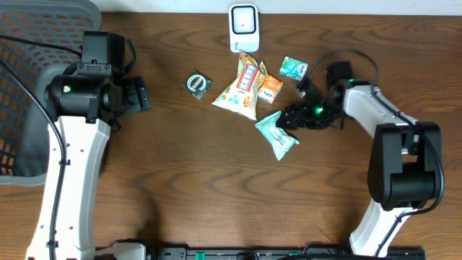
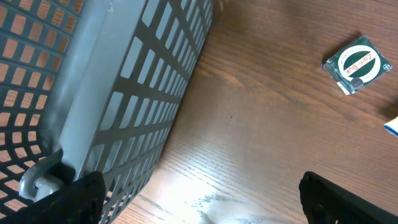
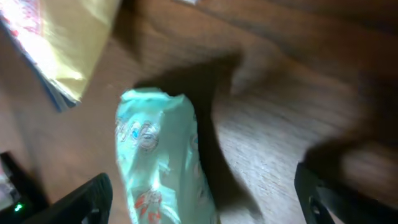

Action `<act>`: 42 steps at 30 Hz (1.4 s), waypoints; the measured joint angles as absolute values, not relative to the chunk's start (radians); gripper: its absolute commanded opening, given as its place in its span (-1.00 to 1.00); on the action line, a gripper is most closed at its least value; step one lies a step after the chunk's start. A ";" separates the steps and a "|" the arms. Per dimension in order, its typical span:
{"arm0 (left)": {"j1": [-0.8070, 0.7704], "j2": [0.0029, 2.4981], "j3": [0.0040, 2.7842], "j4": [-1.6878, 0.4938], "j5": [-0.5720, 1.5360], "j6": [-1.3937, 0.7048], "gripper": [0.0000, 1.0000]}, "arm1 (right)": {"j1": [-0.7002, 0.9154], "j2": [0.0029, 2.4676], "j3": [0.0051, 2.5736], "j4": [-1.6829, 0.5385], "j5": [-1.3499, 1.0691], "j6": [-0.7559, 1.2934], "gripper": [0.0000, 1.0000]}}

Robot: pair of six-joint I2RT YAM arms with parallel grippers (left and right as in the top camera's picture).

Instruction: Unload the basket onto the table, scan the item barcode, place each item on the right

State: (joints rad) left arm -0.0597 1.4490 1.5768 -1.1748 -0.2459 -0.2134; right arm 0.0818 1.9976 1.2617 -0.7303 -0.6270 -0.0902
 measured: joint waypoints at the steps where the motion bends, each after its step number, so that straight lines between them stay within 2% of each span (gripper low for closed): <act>1: -0.060 1.449 1.577 -1.174 -0.246 -0.213 0.96 | 0.091 1.994 1.245 -0.704 -0.638 -0.080 0.64; 3: -0.060 1.449 1.577 -1.175 -0.246 -0.213 0.96 | 0.110 1.980 1.219 -0.662 -0.638 -0.064 0.46; 5: -0.060 1.449 1.577 -1.174 -0.246 -0.213 0.96 | 0.128 1.976 1.197 -0.647 -0.648 -0.053 -0.02; 6: -0.060 1.449 1.577 -1.174 -0.246 -0.213 0.95 | 0.139 1.976 1.185 -0.645 -0.656 -0.047 -0.37; 8: -0.060 1.449 1.577 -1.174 -0.246 -0.213 0.96 | 0.163 1.977 1.169 -0.646 -0.654 -0.044 -0.88; 9: -0.060 1.449 1.577 -1.174 -0.246 -0.213 0.96 | 0.176 1.979 1.159 -0.646 -0.647 -0.039 -0.98; 17: -0.060 1.449 1.577 -1.174 -0.246 -0.213 0.95 | 0.209 1.982 1.219 -0.737 -0.577 0.030 -0.98; 20: -0.060 1.449 1.577 -1.175 -0.246 -0.213 0.96 | 0.214 1.978 1.299 -0.815 -0.422 0.059 -0.98; 24: -0.060 1.449 1.577 -1.174 -0.246 -0.213 0.96 | 0.253 1.939 1.370 -0.869 -0.097 0.120 -0.98; 28: -0.060 1.449 1.577 -1.174 -0.246 -0.213 0.96 | 0.347 1.898 1.385 -0.908 0.268 0.195 -0.98; 31: -0.060 1.449 1.577 -1.174 -0.246 -0.213 0.96 | 0.414 1.903 1.373 -0.883 0.452 0.223 -0.98; 35: -0.060 1.449 1.577 -1.174 -0.246 -0.213 0.95 | 0.471 1.941 1.324 -0.836 0.619 0.239 -0.98; 42: -0.060 1.449 1.577 -1.174 -0.246 -0.213 0.95 | 0.524 2.045 1.285 -0.827 0.757 0.253 -0.96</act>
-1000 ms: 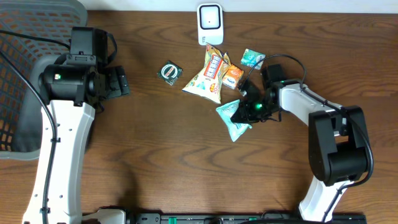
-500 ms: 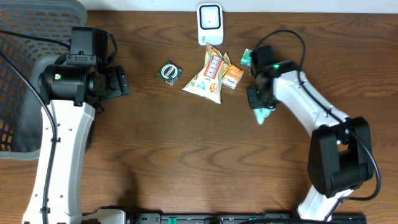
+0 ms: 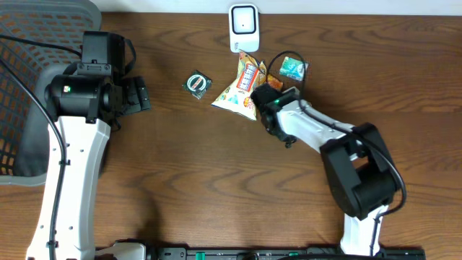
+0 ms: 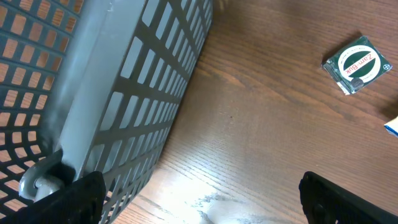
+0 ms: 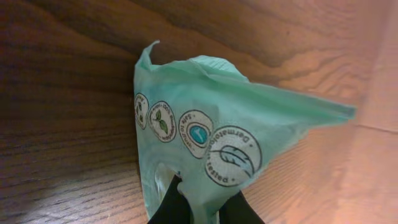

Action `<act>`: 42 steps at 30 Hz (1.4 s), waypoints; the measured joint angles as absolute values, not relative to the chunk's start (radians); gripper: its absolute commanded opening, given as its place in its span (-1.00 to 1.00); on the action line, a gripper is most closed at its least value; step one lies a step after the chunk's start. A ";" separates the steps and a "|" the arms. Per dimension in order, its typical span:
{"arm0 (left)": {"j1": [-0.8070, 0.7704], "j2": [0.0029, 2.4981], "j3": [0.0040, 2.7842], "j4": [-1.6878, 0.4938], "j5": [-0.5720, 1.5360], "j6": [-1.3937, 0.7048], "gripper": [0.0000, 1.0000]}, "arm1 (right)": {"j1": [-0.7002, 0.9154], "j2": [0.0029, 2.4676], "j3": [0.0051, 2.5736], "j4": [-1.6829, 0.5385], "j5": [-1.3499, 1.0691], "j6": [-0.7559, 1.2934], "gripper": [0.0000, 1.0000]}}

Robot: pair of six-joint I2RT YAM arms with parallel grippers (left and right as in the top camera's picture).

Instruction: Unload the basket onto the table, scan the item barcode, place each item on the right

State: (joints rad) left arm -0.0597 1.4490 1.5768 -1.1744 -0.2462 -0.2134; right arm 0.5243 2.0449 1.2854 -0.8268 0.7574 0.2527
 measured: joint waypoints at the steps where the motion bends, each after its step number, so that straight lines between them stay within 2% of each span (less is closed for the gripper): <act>1: -0.060 1.449 1.577 -1.174 -0.246 -0.213 0.95 | 0.535 2.047 1.285 -0.827 0.764 0.253 -0.91; 3: -0.060 1.449 1.577 -1.174 -0.246 -0.213 0.96 | 0.561 2.047 1.285 -0.825 0.768 0.259 -0.63; 5: -0.060 1.449 1.577 -1.174 -0.246 -0.213 0.96 | 0.593 2.047 1.285 -0.825 0.756 0.260 -0.52; 7: -0.060 1.449 1.577 -1.174 -0.246 -0.213 0.96 | 0.633 2.047 1.285 -0.826 0.730 0.256 -0.26; 8: -0.060 1.449 1.577 -1.174 -0.246 -0.213 0.96 | 0.654 2.047 1.285 -0.826 0.707 0.253 -0.12; 10: -0.060 1.449 1.577 -1.174 -0.246 -0.213 0.96 | 0.693 2.048 1.285 -0.823 0.654 0.250 0.28; 12: -0.060 1.449 1.577 -1.174 -0.246 -0.213 0.95 | 0.727 2.046 1.290 -0.828 0.651 0.250 0.51; 18: -0.060 1.449 1.577 -1.175 -0.246 -0.213 0.96 | 0.786 2.040 1.340 -0.878 0.589 0.242 0.63; 23: -0.060 1.449 1.577 -1.174 -0.246 -0.213 0.96 | 0.768 2.055 1.427 -0.954 0.550 0.242 0.64; 30: -0.060 1.449 1.577 -1.174 -0.246 -0.213 0.95 | 0.616 2.055 1.504 -0.958 0.486 0.227 0.57; 32: -0.060 1.449 1.577 -1.174 -0.246 -0.213 0.96 | 0.544 2.055 1.504 -0.966 0.401 0.191 0.46; 34: -0.060 1.449 1.577 -1.174 -0.246 -0.213 0.96 | 0.474 2.055 1.504 -0.974 0.287 0.145 0.20; 35: -0.060 1.449 1.577 -1.174 -0.246 -0.213 0.96 | 0.442 2.055 1.504 -0.978 0.228 0.121 -0.03; 39: -0.060 1.449 1.577 -1.174 -0.246 -0.213 0.95 | 0.323 2.055 1.504 -0.994 -0.036 0.036 -0.73; 42: -0.060 1.449 1.577 -1.174 -0.246 -0.213 0.95 | 0.273 2.055 1.504 -0.999 -0.167 0.002 -0.92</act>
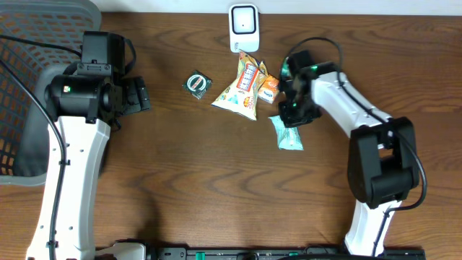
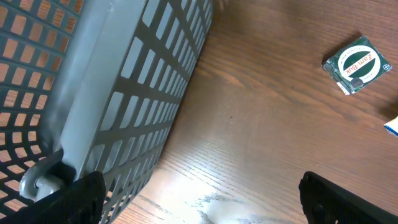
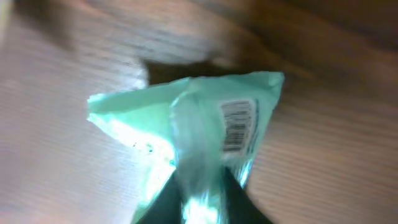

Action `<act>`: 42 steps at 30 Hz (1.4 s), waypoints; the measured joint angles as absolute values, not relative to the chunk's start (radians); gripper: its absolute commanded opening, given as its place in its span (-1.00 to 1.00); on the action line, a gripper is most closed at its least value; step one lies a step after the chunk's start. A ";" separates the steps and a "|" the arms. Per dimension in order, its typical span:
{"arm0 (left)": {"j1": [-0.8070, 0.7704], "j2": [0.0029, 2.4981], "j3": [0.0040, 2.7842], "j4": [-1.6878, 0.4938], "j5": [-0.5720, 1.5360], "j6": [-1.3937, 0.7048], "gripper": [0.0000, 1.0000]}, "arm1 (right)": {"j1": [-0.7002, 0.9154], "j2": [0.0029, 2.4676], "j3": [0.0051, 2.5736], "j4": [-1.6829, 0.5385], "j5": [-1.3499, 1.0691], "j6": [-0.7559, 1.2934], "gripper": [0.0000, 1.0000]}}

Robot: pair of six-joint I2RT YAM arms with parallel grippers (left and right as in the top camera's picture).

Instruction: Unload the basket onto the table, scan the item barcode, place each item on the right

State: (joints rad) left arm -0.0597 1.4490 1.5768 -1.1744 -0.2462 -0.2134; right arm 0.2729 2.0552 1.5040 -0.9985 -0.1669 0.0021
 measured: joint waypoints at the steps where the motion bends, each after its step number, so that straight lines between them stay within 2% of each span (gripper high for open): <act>1: -0.060 1.449 1.577 -1.174 -0.246 -0.213 0.96 | 0.264 2.055 1.504 -0.999 -0.196 -0.004 -0.92; 14: -0.060 1.449 1.577 -1.174 -0.246 -0.213 0.96 | 0.315 2.028 1.390 -0.835 -0.298 -0.023 -0.97; 22: -0.060 1.449 1.577 -1.174 -0.246 -0.213 0.96 | 0.418 2.001 1.375 -0.830 -0.108 0.054 -0.98; 30: -0.060 1.449 1.577 -1.174 -0.246 -0.213 0.95 | 0.523 1.995 1.399 -0.885 -0.090 0.075 -0.98; 34: -0.060 1.449 1.577 -1.174 -0.246 -0.213 0.96 | 0.590 1.971 1.402 -0.852 -0.050 0.036 -0.98; 42: -0.060 1.449 1.577 -1.174 -0.246 -0.213 0.96 | 0.759 1.959 1.397 -0.813 0.220 -0.124 -0.98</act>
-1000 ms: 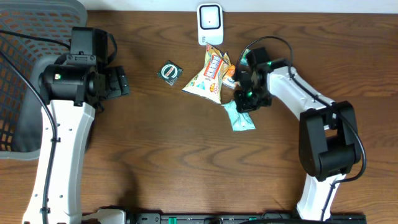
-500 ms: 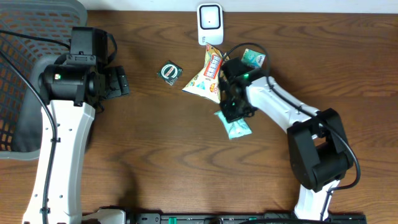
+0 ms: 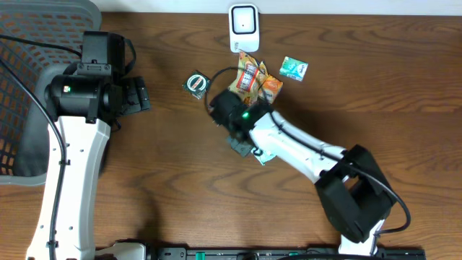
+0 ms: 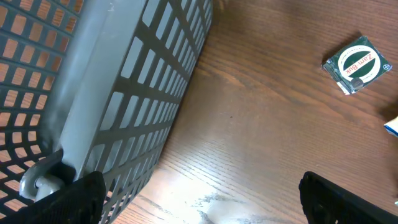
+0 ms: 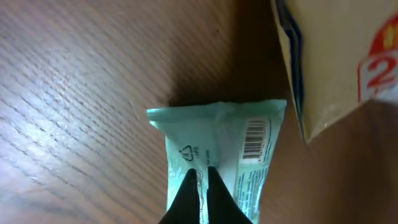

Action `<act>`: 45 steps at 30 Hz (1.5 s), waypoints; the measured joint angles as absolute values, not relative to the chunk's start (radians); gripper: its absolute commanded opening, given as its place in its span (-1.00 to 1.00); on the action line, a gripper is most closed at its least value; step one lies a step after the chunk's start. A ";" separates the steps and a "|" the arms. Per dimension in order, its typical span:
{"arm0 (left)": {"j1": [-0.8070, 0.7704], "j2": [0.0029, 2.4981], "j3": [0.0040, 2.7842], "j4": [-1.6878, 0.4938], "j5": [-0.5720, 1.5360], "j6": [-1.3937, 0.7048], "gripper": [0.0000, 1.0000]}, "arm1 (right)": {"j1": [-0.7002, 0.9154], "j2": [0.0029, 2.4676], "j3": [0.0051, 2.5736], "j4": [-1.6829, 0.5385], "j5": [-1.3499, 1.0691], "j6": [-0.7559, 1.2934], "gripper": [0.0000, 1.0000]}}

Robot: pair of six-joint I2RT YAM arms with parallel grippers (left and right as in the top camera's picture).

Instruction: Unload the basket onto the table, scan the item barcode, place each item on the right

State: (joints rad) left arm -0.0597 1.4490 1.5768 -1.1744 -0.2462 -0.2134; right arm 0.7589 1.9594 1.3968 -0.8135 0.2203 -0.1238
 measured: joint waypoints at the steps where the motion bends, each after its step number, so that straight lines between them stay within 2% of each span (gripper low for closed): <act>1: -0.060 1.449 1.577 -1.174 -0.246 -0.213 0.96 | 0.768 1.959 1.395 -0.813 0.238 -0.133 -0.98; 7: -0.060 1.449 1.577 -1.174 -0.246 -0.213 0.95 | 0.785 1.959 1.391 -0.840 0.283 -0.040 -0.98; 17: -0.060 1.449 1.577 -1.174 -0.246 -0.213 0.96 | 0.776 1.959 1.324 -0.865 0.004 0.066 -0.98; 24: -0.060 1.449 1.577 -1.174 -0.246 -0.213 0.96 | 0.750 1.946 1.216 -0.892 0.141 0.196 -0.98; 32: -0.060 1.449 1.577 -1.175 -0.246 -0.213 0.95 | 0.566 1.946 1.232 -0.902 0.297 0.285 -0.94; 37: -0.060 1.449 1.577 -1.175 -0.246 -0.213 0.96 | 0.451 1.946 1.351 -0.895 0.287 0.300 -0.78; 40: -0.060 1.449 1.577 -1.174 -0.246 -0.213 0.96 | 0.405 1.946 1.422 -0.886 0.183 0.297 -0.42; 41: -0.060 1.449 1.577 -1.174 -0.246 -0.213 0.96 | 0.393 1.946 1.436 -0.877 0.128 0.294 -0.20; 43: -0.060 1.449 1.577 -1.174 -0.246 -0.213 0.96 | 0.376 1.946 1.448 -0.873 0.007 0.274 0.09; 45: -0.060 1.449 1.577 -1.174 -0.246 -0.213 0.96 | 0.373 1.946 1.447 -0.894 -0.067 0.265 0.13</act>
State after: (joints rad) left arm -0.0597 1.4490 1.5768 -1.1744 -0.2462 -0.2134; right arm 0.3725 1.9457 1.4471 -0.8940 -0.0669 0.2646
